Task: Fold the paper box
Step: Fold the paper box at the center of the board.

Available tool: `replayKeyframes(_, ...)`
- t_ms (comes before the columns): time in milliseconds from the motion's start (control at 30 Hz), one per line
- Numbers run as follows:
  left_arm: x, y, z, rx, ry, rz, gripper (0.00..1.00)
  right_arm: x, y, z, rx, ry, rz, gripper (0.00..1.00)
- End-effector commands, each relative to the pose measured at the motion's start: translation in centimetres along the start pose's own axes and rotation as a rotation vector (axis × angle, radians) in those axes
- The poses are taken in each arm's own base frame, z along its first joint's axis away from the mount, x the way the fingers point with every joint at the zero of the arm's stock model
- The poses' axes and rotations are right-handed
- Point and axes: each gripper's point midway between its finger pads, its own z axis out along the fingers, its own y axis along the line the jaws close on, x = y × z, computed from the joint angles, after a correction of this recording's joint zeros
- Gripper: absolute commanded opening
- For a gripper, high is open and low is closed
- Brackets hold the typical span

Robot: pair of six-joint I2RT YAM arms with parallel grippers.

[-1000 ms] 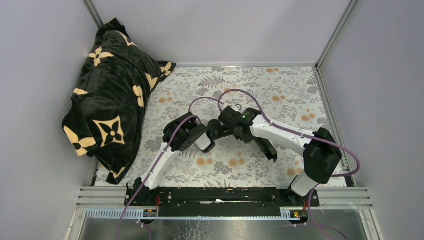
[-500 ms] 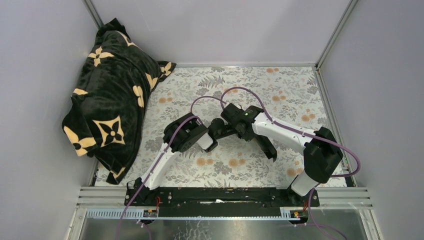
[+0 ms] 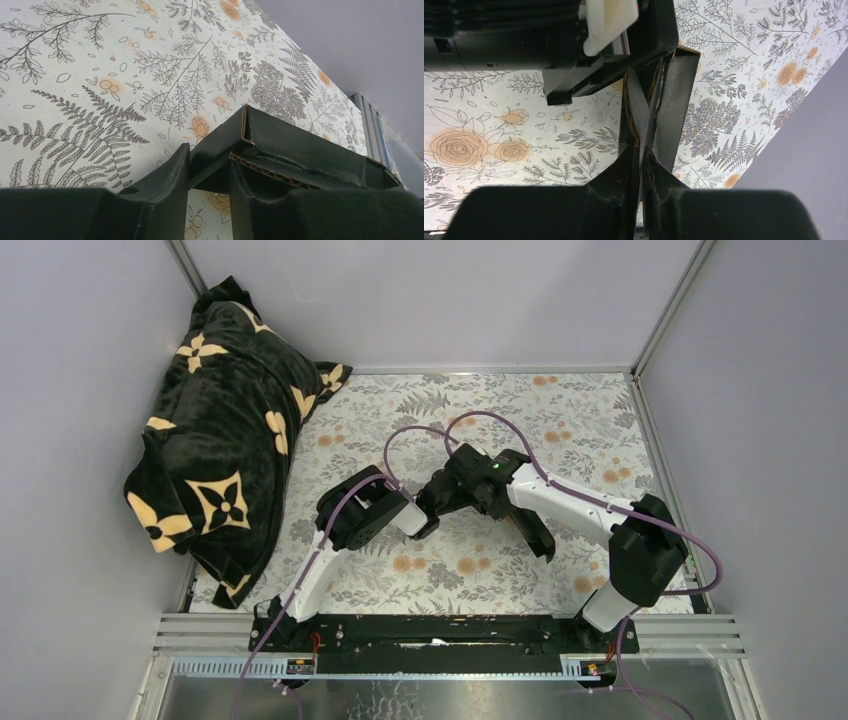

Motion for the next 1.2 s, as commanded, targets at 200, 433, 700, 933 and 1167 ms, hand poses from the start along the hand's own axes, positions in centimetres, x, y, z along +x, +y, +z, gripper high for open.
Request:
replayKeyframes(200,0.3,2.2,-1.8,-0.239,0.106,0.061,0.2,-0.2,5.8,-0.6,-0.291,-0.005,0.073,0.2)
replayKeyframes(433,0.2,2.6,-3.0,-0.322,0.204,0.087,0.2,-0.8,3.9,-2.2,-0.254,-0.082,0.143,0.34)
replayKeyframes(700,1.1,3.5,-3.0,-0.414,0.291,0.099,0.2,-0.7,1.5,-3.7,-0.2,-0.146,0.24,0.42)
replayKeyframes(933,2.2,3.9,-3.3,-0.48,0.378,0.119,0.2,0.0,-0.4,-5.2,-0.18,-0.201,0.349,0.59)
replayKeyframes(1167,2.8,4.4,-4.4,-0.536,0.439,0.144,0.2,0.1,-3.2,-6.1,-0.126,-0.255,0.465,0.68)
